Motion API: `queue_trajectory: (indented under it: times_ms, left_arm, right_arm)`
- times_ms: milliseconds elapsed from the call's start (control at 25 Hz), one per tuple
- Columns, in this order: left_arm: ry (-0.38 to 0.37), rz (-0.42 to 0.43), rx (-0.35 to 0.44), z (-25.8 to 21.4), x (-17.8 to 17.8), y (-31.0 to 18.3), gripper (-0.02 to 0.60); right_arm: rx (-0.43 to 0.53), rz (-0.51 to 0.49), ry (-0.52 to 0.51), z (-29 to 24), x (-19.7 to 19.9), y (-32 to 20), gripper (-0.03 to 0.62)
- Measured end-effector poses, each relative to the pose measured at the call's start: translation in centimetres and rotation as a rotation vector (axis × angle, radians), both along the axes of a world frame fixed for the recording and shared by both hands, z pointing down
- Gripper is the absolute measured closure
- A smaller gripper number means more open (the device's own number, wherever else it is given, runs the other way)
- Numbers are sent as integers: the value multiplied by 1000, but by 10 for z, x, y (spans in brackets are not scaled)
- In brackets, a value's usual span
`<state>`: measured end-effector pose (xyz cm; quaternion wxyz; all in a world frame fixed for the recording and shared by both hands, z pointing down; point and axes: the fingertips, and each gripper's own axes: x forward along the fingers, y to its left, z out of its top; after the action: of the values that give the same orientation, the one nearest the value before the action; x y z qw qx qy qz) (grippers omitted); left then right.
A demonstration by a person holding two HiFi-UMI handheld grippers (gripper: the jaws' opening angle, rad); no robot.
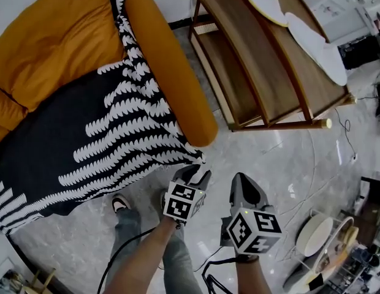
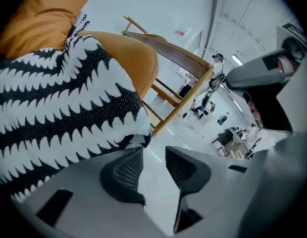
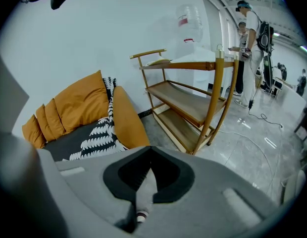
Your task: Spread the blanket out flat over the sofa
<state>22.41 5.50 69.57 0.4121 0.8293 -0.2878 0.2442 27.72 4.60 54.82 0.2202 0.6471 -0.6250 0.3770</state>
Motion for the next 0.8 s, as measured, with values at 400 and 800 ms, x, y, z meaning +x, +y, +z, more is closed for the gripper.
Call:
queue_trajectory:
  times_ms: [400, 800]
  left_arm:
    - [69, -40, 95, -81, -49, -4, 442]
    - [-19, -130, 217, -227, -170, -13, 457]
  right_arm:
    - [60, 0, -5, -28, -29, -5, 589]
    - [103, 28, -3, -114, -77, 5, 589]
